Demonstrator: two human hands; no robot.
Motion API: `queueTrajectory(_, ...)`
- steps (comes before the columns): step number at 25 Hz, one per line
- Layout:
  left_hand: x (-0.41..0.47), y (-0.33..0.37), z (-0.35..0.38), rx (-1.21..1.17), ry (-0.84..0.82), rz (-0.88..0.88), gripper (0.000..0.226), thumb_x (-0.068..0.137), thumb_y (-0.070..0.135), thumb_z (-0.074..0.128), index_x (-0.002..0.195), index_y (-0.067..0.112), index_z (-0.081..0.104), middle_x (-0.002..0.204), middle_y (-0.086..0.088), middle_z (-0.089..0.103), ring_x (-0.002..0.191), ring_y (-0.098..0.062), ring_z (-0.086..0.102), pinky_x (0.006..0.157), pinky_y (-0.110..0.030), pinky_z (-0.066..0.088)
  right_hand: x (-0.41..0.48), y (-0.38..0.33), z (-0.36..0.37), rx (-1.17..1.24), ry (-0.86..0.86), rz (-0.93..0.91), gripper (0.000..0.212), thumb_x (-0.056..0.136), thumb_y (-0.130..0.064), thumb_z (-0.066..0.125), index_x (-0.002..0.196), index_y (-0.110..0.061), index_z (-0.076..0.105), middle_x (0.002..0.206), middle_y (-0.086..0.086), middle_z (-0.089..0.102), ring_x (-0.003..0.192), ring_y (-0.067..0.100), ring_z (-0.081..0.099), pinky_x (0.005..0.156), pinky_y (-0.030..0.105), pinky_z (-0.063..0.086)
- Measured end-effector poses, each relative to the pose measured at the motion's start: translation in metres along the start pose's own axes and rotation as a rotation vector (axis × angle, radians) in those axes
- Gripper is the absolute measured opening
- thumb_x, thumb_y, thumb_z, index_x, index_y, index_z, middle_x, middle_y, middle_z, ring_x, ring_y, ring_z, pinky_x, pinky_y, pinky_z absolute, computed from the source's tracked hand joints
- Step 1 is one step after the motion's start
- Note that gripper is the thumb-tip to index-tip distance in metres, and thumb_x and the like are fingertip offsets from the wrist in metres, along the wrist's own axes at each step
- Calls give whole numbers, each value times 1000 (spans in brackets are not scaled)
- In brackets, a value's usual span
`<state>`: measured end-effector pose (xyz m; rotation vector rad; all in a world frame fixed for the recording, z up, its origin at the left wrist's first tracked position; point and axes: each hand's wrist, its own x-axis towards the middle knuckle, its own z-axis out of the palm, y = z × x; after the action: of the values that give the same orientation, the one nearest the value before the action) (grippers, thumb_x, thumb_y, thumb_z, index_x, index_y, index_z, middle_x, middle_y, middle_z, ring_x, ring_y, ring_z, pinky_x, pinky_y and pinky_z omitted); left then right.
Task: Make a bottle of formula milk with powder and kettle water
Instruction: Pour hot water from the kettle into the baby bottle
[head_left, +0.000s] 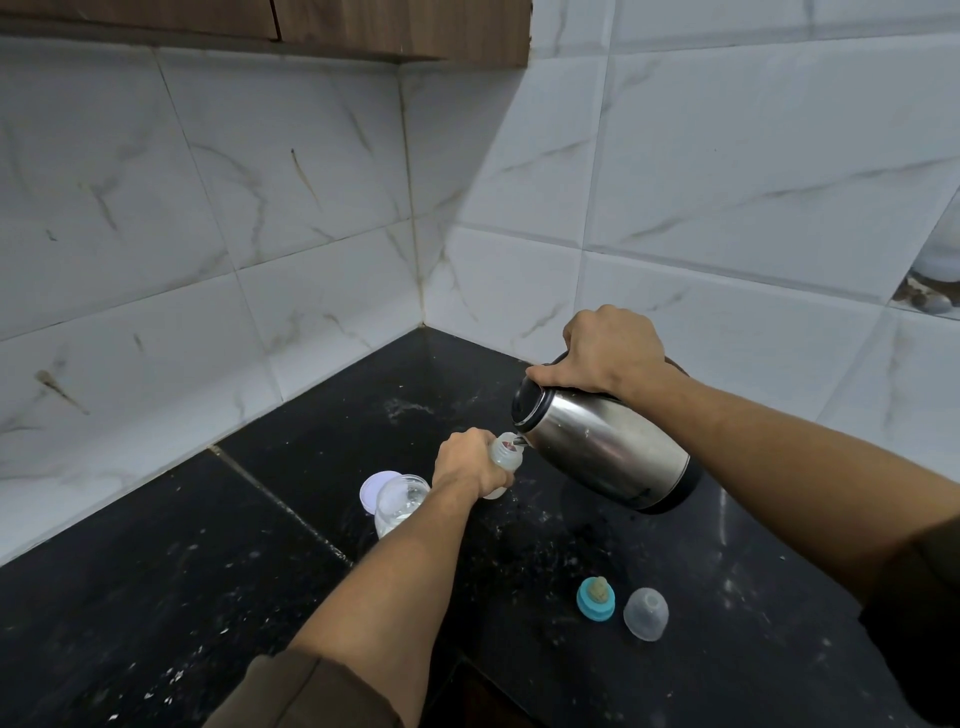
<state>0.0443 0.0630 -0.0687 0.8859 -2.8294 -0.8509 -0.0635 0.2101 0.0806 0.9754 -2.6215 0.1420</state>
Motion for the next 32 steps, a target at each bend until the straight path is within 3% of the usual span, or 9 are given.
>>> queueTrajectory(14,1,2,0,14,0,8,44,70,36,89,110,28,77,101,0,76,100,-22,70,87,-34,55,4,-1,-1,-57,6,-15,68,65,-84,62,56,-18,52,55,-1,53,49,17,46,47,24,28)
queueTrajectory(32,2,7,3,-4,-13,11,42,71,34,89,111,27,76,102,0,76,101,-21,69,92,-36,56,5,6,0,-90,-9,-5,67,66,-84,61,56,-19,48,57,-1,53,50,18,46,53,27,38)
